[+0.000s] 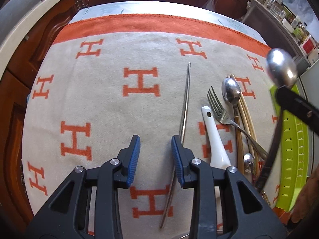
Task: Organize utensils
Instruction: 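Grasp a metal chopstick with the left tool while right grasps a silver spoon, then carry the spoon and metal chopstick into the green tray and open both tools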
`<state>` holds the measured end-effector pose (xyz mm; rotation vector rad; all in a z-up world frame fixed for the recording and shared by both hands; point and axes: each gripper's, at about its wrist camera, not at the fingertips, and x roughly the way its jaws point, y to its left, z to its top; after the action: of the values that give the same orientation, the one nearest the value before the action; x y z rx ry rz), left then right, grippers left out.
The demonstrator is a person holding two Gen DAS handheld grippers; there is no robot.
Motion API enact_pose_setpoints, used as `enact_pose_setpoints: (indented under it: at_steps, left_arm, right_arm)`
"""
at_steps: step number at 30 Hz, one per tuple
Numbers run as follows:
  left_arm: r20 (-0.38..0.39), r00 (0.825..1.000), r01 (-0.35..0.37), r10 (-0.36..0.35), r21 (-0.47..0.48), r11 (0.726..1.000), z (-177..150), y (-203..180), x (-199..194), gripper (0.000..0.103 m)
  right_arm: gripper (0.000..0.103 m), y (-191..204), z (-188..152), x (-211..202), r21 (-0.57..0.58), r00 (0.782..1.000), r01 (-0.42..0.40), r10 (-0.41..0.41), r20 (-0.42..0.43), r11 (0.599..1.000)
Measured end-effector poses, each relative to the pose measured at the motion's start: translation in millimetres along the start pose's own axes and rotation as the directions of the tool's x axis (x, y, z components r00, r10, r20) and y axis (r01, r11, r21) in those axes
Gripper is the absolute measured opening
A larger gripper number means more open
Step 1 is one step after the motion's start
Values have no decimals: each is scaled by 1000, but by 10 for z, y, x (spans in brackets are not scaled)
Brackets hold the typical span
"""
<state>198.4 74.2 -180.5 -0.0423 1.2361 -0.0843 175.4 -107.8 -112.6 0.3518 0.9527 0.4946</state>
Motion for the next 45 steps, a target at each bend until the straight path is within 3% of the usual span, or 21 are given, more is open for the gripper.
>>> enact_pose_setpoints:
  at_steps: [3,14,20,22,24,29,33,38,42,45]
  left_arm:
    - [7,1000,-24,24,25,999,-22,-94,0,29]
    - [31,999,13,-13,13,1000,-116,-149,-183,29]
    - [17,999,-29,28,39,999,-196,-262,-37,28]
    - [36,998,-47,46,48,998,-204,-285,-26,23]
    - [41,998,-55,54,43,998,-193,-289,-20,5]
    - [40,995,-85,86,-19,996,-171,-250,-102,3]
    - [96,995,-16,24,-83,996,-122,-237,-506,3]
    - [154,982,125,-112,-78,989,-61,-514,-1076,3]
    - [153,959,245,-238,-28,969,-61,-1013,-1354,3]
    - [121,944,310,-308,1,951,-106,-1441,-1379,3]
  right_arm:
    - [2,-121,-12,-197,36,999,-2,0,37,999]
    - [2,-345,-115,-689,85,994,-3,-6,110,996]
    - [2,-415,-202,-855,89,993,5,-16,117,996]
    - [2,-440,-232,-930,92,992,9,-21,123,996]
    - [2,-485,-260,-1018,96,991,16,-29,130,995]
    - [2,-610,-287,-1209,89,990,50,-61,129,995]
    - [2,-709,-284,-1379,57,983,137,-143,113,989]
    - [2,-831,-280,-1505,5,967,245,-245,77,970]
    - [2,-881,-316,-1502,-77,937,348,-347,27,934]
    - [2,-883,-392,-1413,-169,902,425,-432,-8,889]
